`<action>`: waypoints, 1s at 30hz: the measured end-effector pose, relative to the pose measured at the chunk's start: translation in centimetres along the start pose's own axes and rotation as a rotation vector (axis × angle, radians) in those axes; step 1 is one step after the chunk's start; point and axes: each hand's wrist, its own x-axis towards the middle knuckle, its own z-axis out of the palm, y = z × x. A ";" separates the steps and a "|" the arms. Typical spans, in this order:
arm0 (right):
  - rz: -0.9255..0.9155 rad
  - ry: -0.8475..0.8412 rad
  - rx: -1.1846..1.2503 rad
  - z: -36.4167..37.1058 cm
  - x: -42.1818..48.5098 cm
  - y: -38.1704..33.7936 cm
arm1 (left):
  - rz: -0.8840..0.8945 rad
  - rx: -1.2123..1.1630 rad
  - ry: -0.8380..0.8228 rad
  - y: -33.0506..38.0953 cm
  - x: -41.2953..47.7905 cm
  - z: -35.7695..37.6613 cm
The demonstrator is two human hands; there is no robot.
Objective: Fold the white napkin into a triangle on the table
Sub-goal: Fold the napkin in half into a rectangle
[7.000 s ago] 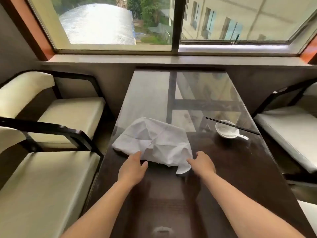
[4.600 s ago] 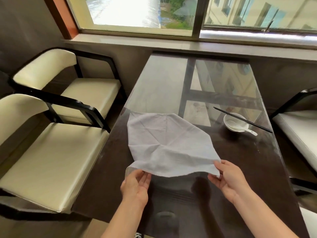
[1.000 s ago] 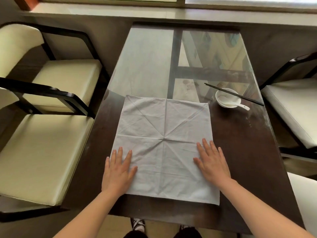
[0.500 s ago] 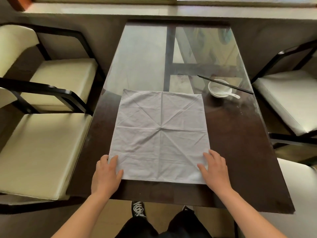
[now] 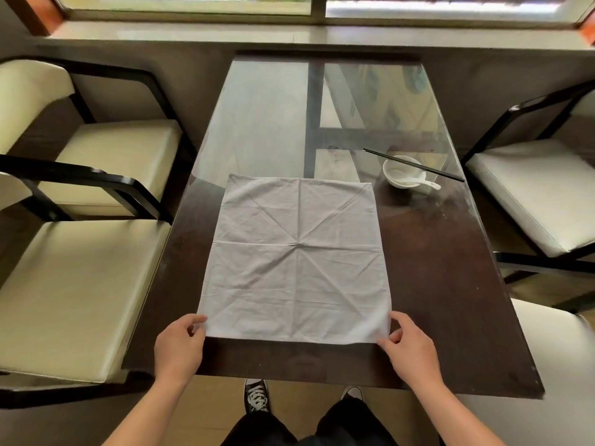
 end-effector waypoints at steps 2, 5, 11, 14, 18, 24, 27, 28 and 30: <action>0.002 0.001 0.077 0.2 -0.1 0.0 | 0.018 -0.009 0.010 0.1 -0.1 -0.2; -0.006 -0.023 0.174 0.6 0.0 -0.2 | 0.038 -0.037 -0.010 0.5 -0.3 -0.6; -0.156 -0.085 0.032 1.0 -0.2 -0.1 | 0.316 0.071 -0.038 0.4 -0.5 -1.2; -0.220 -0.008 -0.181 1.1 -0.3 0.0 | 0.381 0.054 0.039 0.5 -0.2 -1.5; -0.290 0.169 -0.273 0.7 -0.3 0.1 | 0.417 0.040 0.071 0.6 0.3 -2.0; -0.470 0.216 -0.276 -1.3 -0.2 0.7 | 0.428 -0.029 0.047 -0.3 1.2 -3.1; -0.416 0.184 -0.192 -2.6 0.1 0.4 | 0.422 -0.134 -0.007 -0.5 1.7 -3.9; -0.409 0.179 -0.175 -3.0 0.1 0.3 | 0.394 -0.183 -0.034 -0.6 1.8 -4.2; -0.417 0.169 -0.156 -3.8 0.1 0.1 | 0.321 -0.251 -0.059 -0.6 2.0 -4.7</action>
